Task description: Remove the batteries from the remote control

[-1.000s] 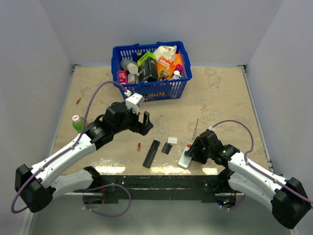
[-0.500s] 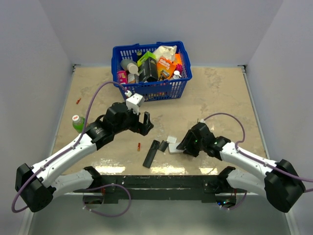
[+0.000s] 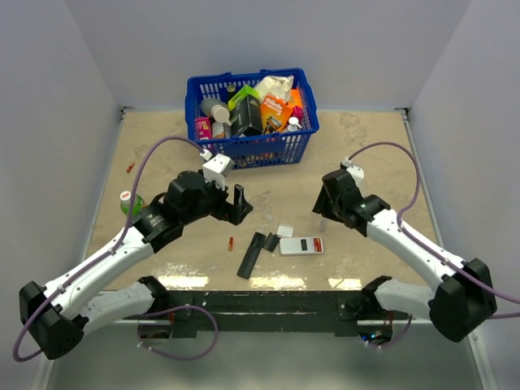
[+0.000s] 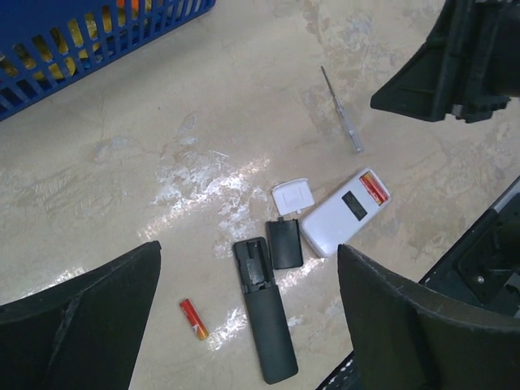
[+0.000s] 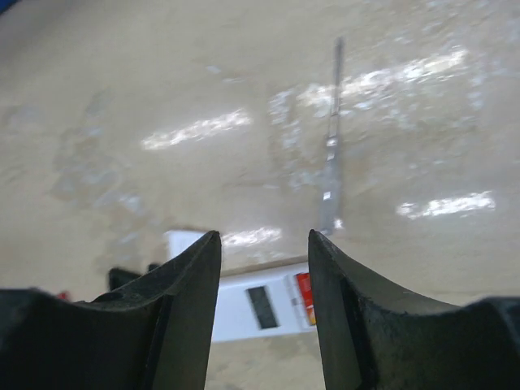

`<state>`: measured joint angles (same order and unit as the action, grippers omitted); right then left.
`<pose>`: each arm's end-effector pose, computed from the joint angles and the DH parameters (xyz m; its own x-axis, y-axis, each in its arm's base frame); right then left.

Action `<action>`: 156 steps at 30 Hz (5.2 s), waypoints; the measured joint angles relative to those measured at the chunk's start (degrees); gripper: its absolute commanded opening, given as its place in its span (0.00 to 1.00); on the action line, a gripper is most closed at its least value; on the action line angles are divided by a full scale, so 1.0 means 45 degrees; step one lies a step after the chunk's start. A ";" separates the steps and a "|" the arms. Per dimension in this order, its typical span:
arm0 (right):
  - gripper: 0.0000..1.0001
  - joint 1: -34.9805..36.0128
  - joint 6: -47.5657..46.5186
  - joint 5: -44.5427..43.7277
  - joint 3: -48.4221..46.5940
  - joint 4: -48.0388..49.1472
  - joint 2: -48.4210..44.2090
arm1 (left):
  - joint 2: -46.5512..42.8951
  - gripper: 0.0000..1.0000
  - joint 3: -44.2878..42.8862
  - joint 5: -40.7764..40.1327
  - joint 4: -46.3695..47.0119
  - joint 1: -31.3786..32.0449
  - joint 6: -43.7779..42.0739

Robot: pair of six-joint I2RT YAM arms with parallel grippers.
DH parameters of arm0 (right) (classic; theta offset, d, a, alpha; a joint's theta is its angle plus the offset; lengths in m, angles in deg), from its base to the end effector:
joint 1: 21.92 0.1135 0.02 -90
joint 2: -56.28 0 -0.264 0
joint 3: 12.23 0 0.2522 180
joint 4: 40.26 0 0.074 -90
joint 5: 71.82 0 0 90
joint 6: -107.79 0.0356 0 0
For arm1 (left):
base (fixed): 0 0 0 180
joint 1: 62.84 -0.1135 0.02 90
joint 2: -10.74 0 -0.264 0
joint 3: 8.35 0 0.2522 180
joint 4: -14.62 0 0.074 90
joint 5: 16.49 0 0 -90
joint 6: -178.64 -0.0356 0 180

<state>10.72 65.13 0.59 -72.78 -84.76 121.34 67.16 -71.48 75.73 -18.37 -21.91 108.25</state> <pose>0.2002 0.1155 0.2516 -0.6861 0.3930 -0.6122 0.2321 0.9158 0.3278 0.1674 -0.1469 0.3144 -0.5436 0.0275 -0.8389 0.5291 0.7871 -0.3171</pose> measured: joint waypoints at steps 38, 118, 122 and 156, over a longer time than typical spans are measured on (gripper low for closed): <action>0.00 -0.1166 -0.4294 0.4114 0.0704 0.2186 -0.0092 | 0.0967 0.69 -0.1773 0.1472 -0.0826 0.0000 0.1996; 0.51 0.1564 -0.7689 0.6737 0.4231 1.5057 -0.5552 | 0.2283 0.00 -0.0661 -0.0121 0.7072 0.0957 1.6995; 0.47 0.1647 -0.7810 0.6460 0.4022 1.5047 -0.5547 | 0.2351 0.00 -0.0661 -0.0126 0.7082 0.1030 1.7097; 0.00 0.2642 -0.7791 0.2900 0.1962 1.1341 -0.5047 | 0.1948 0.79 -0.0330 -0.0437 0.6033 0.1282 1.6470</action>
<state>22.61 30.07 13.64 -63.95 -33.73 98.63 75.93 -72.97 73.76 8.78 -16.14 182.37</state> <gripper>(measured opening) 0.158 0.708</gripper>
